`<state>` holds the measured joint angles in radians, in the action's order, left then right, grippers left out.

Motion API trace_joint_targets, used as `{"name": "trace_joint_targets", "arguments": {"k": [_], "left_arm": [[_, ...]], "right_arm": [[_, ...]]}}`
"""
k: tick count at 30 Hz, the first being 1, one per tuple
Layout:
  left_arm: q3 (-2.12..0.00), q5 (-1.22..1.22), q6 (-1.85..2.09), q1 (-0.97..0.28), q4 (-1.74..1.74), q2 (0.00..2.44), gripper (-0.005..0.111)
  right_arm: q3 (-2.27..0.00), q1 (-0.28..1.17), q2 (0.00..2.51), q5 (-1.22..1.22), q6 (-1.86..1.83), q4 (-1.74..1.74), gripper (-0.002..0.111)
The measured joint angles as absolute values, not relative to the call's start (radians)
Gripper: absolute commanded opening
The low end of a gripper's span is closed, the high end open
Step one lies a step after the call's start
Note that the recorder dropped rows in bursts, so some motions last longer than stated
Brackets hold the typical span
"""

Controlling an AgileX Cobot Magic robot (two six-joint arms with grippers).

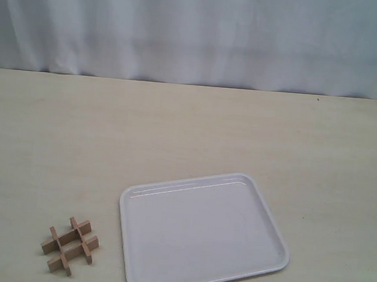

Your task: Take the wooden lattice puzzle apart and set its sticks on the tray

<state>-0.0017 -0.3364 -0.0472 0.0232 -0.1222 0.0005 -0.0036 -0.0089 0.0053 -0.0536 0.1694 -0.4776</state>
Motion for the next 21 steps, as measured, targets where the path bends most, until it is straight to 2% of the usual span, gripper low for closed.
{"name": "trace_joint_targets", "arguments": {"k": [16,21], "left_arm": [[-0.002,-0.336,-0.047,0.023,-0.122,0.000,0.000],[-0.002,-0.336,-0.047,0.023,-0.122,0.000,0.000]], "right_arm": [[-0.004,-0.009,0.005,-0.036,0.171,-0.577,0.004],[-0.072,-0.009,0.005,-0.061,0.168,-0.592,0.004]]}}
